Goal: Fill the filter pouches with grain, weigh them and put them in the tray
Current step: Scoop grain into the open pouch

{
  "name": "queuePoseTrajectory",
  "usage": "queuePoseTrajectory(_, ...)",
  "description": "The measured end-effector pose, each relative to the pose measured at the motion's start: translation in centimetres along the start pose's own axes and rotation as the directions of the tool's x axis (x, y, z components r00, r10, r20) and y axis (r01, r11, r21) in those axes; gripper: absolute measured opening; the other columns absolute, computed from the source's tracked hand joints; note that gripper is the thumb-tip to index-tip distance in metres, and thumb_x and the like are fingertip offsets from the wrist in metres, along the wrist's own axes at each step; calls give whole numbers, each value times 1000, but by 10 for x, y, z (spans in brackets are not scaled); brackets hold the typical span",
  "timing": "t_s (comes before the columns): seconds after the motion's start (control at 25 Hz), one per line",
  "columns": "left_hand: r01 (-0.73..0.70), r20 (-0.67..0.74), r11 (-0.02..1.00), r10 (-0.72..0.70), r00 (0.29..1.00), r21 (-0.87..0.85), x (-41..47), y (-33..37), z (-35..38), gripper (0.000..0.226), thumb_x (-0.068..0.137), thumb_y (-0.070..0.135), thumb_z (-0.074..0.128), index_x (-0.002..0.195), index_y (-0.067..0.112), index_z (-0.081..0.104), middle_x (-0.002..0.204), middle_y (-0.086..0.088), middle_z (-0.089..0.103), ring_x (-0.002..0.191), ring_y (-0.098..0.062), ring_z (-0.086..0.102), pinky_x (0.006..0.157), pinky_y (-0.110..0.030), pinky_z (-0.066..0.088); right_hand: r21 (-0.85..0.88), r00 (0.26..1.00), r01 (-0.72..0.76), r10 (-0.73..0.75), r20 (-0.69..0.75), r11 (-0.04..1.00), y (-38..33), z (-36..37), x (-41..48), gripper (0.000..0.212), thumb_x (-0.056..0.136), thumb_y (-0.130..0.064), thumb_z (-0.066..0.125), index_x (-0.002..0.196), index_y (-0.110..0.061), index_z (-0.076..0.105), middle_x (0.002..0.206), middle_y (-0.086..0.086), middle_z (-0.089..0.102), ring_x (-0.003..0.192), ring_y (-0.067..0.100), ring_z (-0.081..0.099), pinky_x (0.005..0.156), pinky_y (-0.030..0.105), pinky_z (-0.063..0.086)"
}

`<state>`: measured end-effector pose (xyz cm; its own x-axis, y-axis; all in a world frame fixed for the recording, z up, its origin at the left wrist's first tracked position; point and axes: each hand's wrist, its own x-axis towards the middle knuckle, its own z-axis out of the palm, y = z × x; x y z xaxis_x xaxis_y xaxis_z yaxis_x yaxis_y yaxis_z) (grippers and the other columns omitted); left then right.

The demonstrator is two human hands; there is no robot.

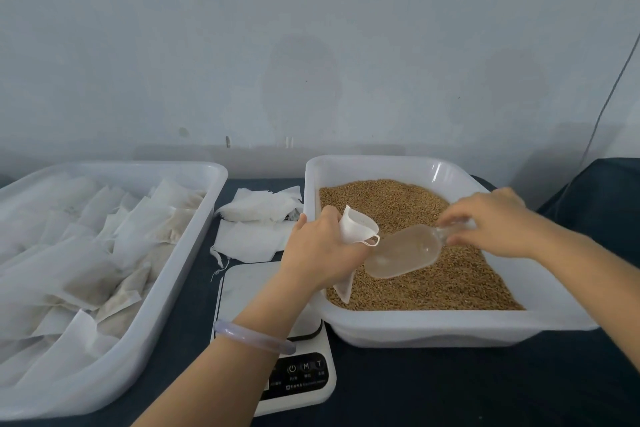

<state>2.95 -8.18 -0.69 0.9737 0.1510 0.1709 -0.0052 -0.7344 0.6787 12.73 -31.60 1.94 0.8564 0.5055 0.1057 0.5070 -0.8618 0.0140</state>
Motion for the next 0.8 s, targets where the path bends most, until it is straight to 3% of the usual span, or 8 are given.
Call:
queuePoseTrajectory(0.2, 7, -1, 1000, -7, 1000, -1, -1, 2, -1, 36, 84, 46, 58, 97, 16, 43, 75, 15, 39, 90, -19, 43, 108, -41, 30, 165, 994, -1, -18, 110, 986, -11, 26, 0, 26, 76, -52, 65, 102, -45, 62, 94, -29, 60, 105, 7, 52, 104, 40, 35)
queuePoseTrajectory(0.36, 2, 3, 1000, -2, 1000, -16, -2, 2, -2, 36, 84, 45, 59, 97, 15, 44, 76, 15, 40, 95, -21, 45, 108, -42, 30, 349, 990, -22, -27, 135, 937, -9, 26, -6, 21, 81, -39, 64, 101, -41, 59, 104, -23, 62, 101, -1, 57, 98, 30, 46)
queuePoseTrajectory(0.52, -2, 5, 1000, 3, 1000, -12, -1, 1, -2, 35, 85, 45, 58, 97, 16, 43, 76, 15, 42, 88, -18, 40, 108, -42, 30, 436, 997, -39, 3, 83, 899, -3, 15, -13, 17, 87, -28, 60, 102, -36, 59, 107, -19, 62, 103, 3, 57, 96, 29, 45)
queuePoseTrajectory(0.68, -8, 15, 1000, 8, 1000, -27, -2, 1, -2, 34, 85, 45, 58, 98, 18, 42, 76, 15, 40, 87, -17, 39, 109, -43, 29, 490, 1000, 9, -3, -13, 872, 3, -11, -15, 17, 87, -21, 60, 99, -34, 59, 102, -20, 62, 97, -5, 56, 73, 7, 41)
queuePoseTrajectory(0.8, -11, 16, 1000, 11, 1000, -6, -1, 1, -2, 34, 85, 46, 58, 97, 18, 42, 75, 15, 41, 85, -18, 39, 109, -43, 30, 512, 997, 39, 0, -77, 858, 7, -39, -14, 19, 85, -22, 63, 100, -34, 62, 102, -21, 63, 94, -13, 56, 76, 7, 36)
